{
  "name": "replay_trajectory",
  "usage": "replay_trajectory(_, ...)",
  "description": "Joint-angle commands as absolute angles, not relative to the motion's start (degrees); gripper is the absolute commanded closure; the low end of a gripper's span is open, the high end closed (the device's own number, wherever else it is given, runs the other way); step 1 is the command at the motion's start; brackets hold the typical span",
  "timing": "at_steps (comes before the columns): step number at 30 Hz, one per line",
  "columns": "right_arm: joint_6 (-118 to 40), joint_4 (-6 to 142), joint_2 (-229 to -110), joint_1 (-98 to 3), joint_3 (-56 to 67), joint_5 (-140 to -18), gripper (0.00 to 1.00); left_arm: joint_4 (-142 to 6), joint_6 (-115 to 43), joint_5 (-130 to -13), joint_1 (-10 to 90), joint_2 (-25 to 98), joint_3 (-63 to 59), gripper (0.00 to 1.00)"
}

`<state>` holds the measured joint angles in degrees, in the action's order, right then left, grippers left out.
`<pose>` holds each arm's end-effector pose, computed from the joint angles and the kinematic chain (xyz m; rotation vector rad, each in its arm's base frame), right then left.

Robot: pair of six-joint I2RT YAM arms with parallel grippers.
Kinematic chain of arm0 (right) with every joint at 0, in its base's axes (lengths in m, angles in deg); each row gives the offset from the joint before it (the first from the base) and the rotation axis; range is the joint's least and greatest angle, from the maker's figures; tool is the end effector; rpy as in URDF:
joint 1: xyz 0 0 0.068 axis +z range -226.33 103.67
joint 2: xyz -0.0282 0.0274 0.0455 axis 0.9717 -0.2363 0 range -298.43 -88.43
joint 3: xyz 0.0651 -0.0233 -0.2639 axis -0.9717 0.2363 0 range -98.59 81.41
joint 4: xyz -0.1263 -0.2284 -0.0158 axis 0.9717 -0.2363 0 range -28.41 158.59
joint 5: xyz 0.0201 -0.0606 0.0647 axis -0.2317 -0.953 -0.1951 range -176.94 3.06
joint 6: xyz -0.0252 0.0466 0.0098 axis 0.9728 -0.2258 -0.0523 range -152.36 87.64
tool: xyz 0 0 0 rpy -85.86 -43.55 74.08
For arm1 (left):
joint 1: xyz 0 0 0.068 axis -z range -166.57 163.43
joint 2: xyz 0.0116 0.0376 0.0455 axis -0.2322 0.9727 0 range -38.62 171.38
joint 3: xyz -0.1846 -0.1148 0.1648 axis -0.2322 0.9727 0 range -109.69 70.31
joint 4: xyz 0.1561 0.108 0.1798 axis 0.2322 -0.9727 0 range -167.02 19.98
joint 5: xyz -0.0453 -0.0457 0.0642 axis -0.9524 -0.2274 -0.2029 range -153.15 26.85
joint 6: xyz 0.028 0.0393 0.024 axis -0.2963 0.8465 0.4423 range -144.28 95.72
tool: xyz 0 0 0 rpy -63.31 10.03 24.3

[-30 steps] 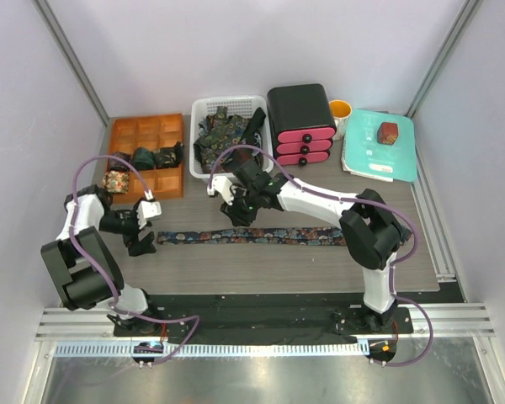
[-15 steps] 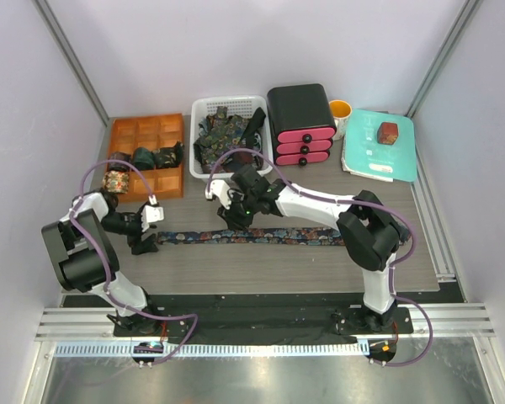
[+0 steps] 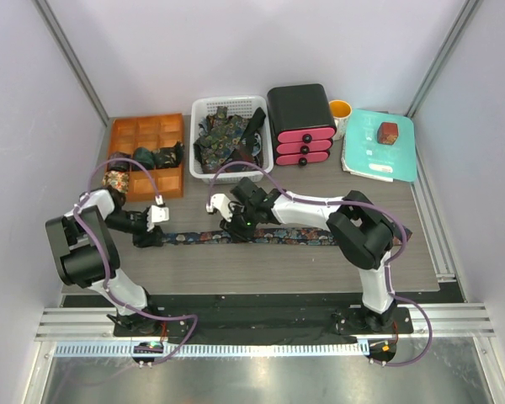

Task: Roll the ties
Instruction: Roll the tie at the center of the board.

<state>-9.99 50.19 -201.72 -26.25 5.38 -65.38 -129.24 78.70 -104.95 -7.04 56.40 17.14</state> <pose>0.2570 0.3275 0.1669 -1.6409 1.9842 0.6654 0.2392 0.0639 0.1592 1.5826 1.9449 -0.6674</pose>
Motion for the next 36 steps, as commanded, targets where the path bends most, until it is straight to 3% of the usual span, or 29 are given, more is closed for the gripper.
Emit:
replay_trajectory(1,-9.9,52.2,-201.9,-26.1,6.0,-64.5,0.66,-136.9,81.8,-108.4,-6.6,54.8,13.3,0.59)
replay_trajectory(10,-14.8,53.0,-200.2,-26.4,4.7,-62.9,0.66,-140.8,77.2,-111.9,1.5,50.2,10.3,0.68)
replay_trajectory(17,-35.3,61.2,-195.3,-31.6,6.4,-57.3,0.41,-133.2,65.9,-113.9,9.1,50.0,10.8,0.7)
replay_trajectory(20,-46.1,67.3,-193.6,-34.0,9.3,-55.4,0.36,-127.2,59.2,-114.8,12.5,50.8,11.9,0.71)
replay_trajectory(24,-56.2,73.0,-193.3,-34.0,11.4,-54.3,0.36,-120.1,52.8,-114.5,17.5,52.6,12.5,0.76)
replay_trajectory(27,-65.0,79.7,-194.3,-34.0,13.1,-52.3,0.42,-116.6,50.4,-113.2,17.9,53.1,12.4,0.78)
replay_trajectory(30,-70.0,83.3,-196.3,-34.0,13.2,-51.8,0.44,-119.3,52.1,-113.1,18.4,55.1,10.2,0.78)
replay_trajectory(36,-74.4,83.9,-196.6,-34.1,12.8,-54.2,0.32,-123.8,55.8,-111.9,19.3,56.8,8.2,0.78)
